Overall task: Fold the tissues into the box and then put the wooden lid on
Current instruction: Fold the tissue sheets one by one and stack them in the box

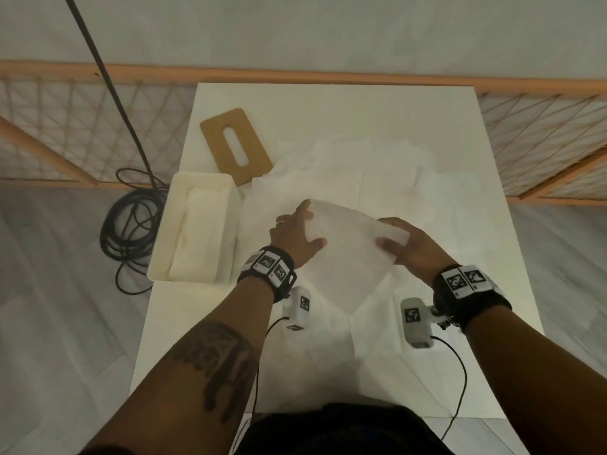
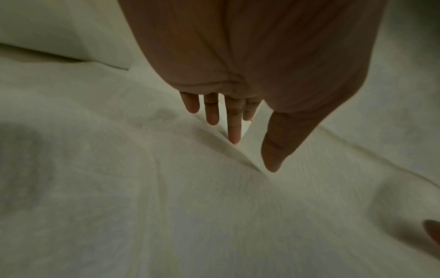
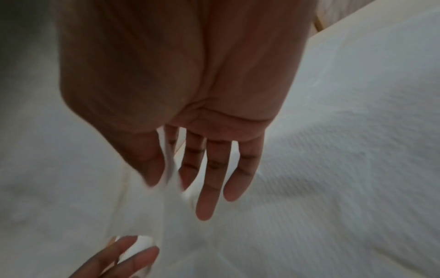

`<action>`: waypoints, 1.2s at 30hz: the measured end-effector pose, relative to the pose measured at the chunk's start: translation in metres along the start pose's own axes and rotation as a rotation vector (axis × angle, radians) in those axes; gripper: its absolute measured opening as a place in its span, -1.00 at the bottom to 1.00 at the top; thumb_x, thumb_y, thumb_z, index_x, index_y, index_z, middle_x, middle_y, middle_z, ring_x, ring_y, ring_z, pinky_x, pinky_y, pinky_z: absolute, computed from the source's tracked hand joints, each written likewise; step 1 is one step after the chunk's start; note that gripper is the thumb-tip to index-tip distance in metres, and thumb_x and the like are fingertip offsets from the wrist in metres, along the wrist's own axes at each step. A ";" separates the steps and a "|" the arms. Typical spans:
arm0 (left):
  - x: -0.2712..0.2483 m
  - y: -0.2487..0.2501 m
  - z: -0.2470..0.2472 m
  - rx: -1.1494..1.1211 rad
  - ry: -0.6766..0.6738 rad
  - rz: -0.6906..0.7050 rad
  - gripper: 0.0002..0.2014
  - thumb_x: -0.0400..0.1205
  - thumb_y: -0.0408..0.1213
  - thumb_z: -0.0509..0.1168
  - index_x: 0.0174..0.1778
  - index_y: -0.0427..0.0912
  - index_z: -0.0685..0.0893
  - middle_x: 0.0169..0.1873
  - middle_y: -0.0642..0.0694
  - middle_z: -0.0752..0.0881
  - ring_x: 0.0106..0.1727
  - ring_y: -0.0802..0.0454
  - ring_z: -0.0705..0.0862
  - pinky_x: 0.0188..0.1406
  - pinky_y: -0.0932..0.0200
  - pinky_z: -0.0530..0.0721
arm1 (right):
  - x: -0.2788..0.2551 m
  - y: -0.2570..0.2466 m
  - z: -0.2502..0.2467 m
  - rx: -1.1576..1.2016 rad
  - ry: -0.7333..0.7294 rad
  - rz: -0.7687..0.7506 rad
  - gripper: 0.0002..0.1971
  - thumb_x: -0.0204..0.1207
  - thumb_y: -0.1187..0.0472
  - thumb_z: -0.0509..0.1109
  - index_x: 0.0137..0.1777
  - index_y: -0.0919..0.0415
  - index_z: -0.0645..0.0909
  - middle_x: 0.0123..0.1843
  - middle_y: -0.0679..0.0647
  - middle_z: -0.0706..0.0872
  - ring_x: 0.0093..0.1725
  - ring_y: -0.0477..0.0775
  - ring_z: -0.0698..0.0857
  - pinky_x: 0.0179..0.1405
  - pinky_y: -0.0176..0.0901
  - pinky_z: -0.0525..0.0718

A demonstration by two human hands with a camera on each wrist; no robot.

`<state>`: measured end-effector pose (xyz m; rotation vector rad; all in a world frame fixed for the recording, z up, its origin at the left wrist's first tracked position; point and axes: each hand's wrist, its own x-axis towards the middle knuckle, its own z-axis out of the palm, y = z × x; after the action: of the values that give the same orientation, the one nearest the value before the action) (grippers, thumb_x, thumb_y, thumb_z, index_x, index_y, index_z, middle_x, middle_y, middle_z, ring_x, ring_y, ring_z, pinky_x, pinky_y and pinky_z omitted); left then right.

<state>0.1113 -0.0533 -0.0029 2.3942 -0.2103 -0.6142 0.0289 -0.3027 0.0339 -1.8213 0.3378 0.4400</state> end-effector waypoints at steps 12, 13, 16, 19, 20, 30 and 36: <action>0.005 -0.010 -0.004 -0.066 -0.064 -0.003 -0.40 0.53 -0.18 0.59 0.48 -0.06 0.56 0.26 -0.06 0.48 0.18 -0.02 0.55 0.33 0.10 0.56 | -0.010 0.044 0.006 -0.032 0.166 -0.020 -0.87 0.56 0.31 0.55 0.05 0.12 0.82 0.05 -0.03 0.86 0.03 0.06 0.82 -0.06 -0.11 0.74; 0.001 -0.008 -0.004 -0.020 -0.062 0.029 -0.59 0.54 -0.20 0.58 0.28 -0.07 0.64 0.19 -0.06 0.49 0.13 -0.01 0.53 0.28 0.12 0.55 | -0.011 0.046 0.006 -0.012 0.154 -0.049 -0.86 0.58 0.33 0.54 0.08 0.13 0.83 0.12 -0.04 0.85 0.09 0.05 0.82 0.01 -0.04 0.77; -0.007 -0.008 0.000 -0.031 0.007 0.071 -0.80 0.55 -0.24 0.57 -0.07 -0.05 0.66 0.04 -0.05 0.63 0.03 -0.04 0.62 0.09 0.13 0.59 | -0.017 0.050 0.006 -0.095 0.107 -0.140 -0.70 0.55 0.32 0.57 0.21 -0.01 0.78 0.24 -0.17 0.80 0.19 -0.12 0.76 0.14 -0.24 0.73; -0.011 -0.015 0.004 -0.162 0.038 0.052 -0.86 0.54 -0.27 0.56 -0.03 -0.04 0.77 -0.14 0.00 0.80 -0.07 -0.04 0.74 -0.01 0.03 0.71 | -0.019 0.057 0.003 -0.083 0.138 -0.080 -0.67 0.52 0.32 0.59 0.15 -0.12 0.76 0.14 -0.13 0.82 0.05 -0.03 0.77 0.02 -0.18 0.74; -0.013 -0.017 0.005 -0.205 0.026 0.044 -0.86 0.55 -0.26 0.56 -0.02 0.00 0.78 -0.21 0.02 0.79 -0.12 -0.04 0.75 -0.03 0.04 0.72 | -0.018 0.060 0.002 -0.053 0.166 -0.068 -0.74 0.53 0.32 0.58 0.08 -0.07 0.77 0.07 -0.07 0.83 -0.01 0.02 0.76 -0.05 -0.18 0.73; -0.042 -0.024 0.012 -0.589 -0.048 -0.233 -0.68 0.74 -0.40 0.13 0.18 -0.10 0.78 -0.05 -0.15 0.65 -0.34 -0.05 0.60 -0.37 0.11 0.57 | -0.025 0.065 0.000 -0.143 0.045 -0.088 -0.50 0.52 0.62 0.37 -0.02 -0.09 0.78 0.25 -0.16 0.76 0.20 -0.21 0.71 0.14 -0.32 0.68; -0.041 -0.027 0.013 -0.460 -0.017 -0.275 -0.72 0.60 -0.03 0.42 0.16 -0.06 0.73 -0.22 -0.05 0.70 -0.30 -0.04 0.61 -0.32 0.10 0.57 | -0.020 0.053 -0.019 -0.213 0.090 -0.033 -0.33 0.36 0.68 0.07 0.02 0.00 0.82 0.37 -0.15 0.72 0.35 -0.27 0.62 0.12 -0.53 0.54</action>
<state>0.0686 -0.0275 -0.0130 1.9826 0.2365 -0.7198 -0.0099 -0.3354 0.0033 -2.0556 0.3325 0.3828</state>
